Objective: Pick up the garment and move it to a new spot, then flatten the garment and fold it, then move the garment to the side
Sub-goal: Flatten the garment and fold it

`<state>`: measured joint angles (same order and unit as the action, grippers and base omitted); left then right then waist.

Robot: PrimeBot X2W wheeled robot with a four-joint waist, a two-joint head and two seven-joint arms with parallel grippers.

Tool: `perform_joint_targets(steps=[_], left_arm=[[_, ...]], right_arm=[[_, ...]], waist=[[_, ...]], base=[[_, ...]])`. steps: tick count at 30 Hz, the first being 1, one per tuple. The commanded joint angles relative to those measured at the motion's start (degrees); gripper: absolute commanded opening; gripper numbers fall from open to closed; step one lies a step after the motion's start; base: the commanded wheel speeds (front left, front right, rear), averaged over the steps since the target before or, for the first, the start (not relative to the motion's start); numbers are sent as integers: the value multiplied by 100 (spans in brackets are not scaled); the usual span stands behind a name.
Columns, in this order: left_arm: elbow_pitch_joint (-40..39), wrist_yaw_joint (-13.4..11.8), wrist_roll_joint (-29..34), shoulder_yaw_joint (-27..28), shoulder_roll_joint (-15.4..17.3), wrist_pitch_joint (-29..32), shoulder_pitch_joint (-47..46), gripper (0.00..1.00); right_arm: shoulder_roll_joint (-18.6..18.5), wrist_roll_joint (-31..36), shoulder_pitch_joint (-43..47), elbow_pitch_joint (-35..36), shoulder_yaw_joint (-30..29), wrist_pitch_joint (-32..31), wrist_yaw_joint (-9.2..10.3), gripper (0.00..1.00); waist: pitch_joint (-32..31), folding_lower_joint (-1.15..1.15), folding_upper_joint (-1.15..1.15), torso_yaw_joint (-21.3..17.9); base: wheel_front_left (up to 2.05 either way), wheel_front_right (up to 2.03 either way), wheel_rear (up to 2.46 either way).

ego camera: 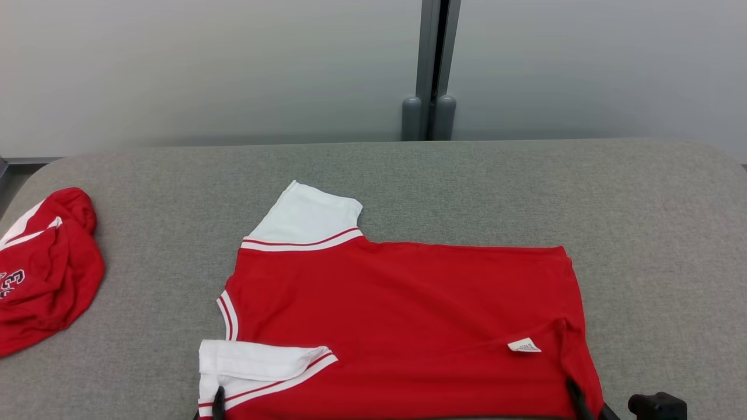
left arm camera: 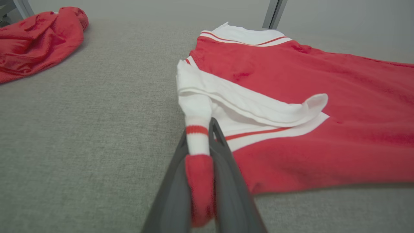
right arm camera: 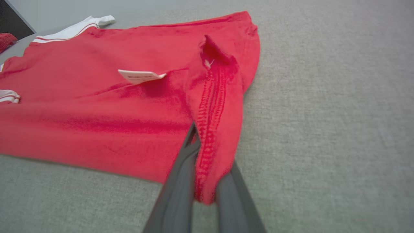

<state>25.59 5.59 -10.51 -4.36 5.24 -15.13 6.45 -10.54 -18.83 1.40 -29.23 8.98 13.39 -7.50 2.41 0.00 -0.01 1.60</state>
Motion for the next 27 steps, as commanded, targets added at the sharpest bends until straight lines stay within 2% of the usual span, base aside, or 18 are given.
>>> perform_joint_targets(steps=[1,2,5,10,18,23,27], left_arm=[[63,-9,6,39,11,-2,-8,46],[84,-11,18,56,7,-2,-19,100],[-38,-20,64,131,-9,-2,-97,100],[-786,-85,280,333,3,-2,-154,100],[-1837,-138,571,627,-99,-2,-371,100],[-1997,-201,741,732,-115,-1,-478,100],[-1976,-178,806,770,-132,-1,-531,100]], right_arm=[[-17,-53,50,-20,15,5,1,100],[-1,-52,16,-40,26,4,1,100],[-50,113,-137,-21,-7,66,1,100],[87,255,-286,351,-366,173,1,100],[413,602,-364,1593,-819,181,1,100],[582,862,-318,2142,-850,181,1,100],[649,1004,-191,2193,-837,182,1,100]], waist=[[-1,0,1,-46],[0,0,1,-75],[6,0,1,-125],[10,0,1,-183],[-44,0,1,-215],[-54,0,1,-220],[-24,0,1,-196]], base=[[0,0,0],[0,0,0],[0,0,0],[0,0,0],[0,0,0],[0,0,0],[0,0,0]])
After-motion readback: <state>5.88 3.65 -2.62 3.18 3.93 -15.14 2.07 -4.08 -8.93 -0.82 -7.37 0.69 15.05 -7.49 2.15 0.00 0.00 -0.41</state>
